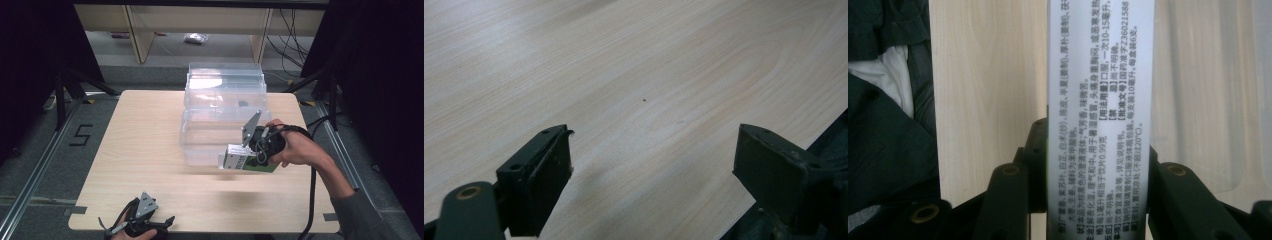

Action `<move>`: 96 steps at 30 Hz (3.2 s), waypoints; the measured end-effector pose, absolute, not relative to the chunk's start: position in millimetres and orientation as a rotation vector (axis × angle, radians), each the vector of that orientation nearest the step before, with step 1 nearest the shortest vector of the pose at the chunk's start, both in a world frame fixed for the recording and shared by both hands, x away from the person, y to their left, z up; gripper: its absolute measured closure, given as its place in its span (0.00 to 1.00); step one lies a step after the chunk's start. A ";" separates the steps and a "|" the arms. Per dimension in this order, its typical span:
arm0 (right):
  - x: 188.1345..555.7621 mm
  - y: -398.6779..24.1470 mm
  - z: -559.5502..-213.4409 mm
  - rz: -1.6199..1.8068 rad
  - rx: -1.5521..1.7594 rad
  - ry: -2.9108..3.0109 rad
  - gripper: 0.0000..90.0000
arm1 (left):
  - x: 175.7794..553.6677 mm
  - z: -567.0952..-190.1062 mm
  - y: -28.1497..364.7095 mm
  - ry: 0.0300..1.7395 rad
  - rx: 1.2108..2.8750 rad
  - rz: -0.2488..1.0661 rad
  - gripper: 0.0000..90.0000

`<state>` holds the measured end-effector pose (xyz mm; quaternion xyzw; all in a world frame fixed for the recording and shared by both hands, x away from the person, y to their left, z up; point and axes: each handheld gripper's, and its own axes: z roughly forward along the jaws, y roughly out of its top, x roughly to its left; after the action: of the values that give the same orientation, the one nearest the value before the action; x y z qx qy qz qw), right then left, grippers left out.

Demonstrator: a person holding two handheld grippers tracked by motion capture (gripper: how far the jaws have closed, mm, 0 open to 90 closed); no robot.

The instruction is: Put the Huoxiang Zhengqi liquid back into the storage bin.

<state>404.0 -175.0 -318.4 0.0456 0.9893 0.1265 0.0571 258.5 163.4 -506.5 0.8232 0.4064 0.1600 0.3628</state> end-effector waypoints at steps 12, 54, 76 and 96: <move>423.1 -177.1 -296.1 0.375 0.138 2.961 0.72 | 258.7 -507.4 162.9 1.054 2.114 0.405 0.16; 511.8 -179.7 -340.9 0.274 0.179 2.989 0.72 | 257.6 -507.0 162.9 1.047 2.113 0.404 0.17; 528.7 -188.7 -381.7 0.247 0.192 3.036 0.72 | 259.3 -507.8 164.6 1.061 2.120 0.395 0.17; 531.2 -182.1 -401.7 0.198 0.245 3.050 0.72 | 258.2 -507.5 163.8 1.053 2.118 0.402 0.16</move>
<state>531.2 -182.1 -401.7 0.0798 0.9940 0.0646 0.0378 258.2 163.8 -507.5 0.8227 0.4089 0.1562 0.3627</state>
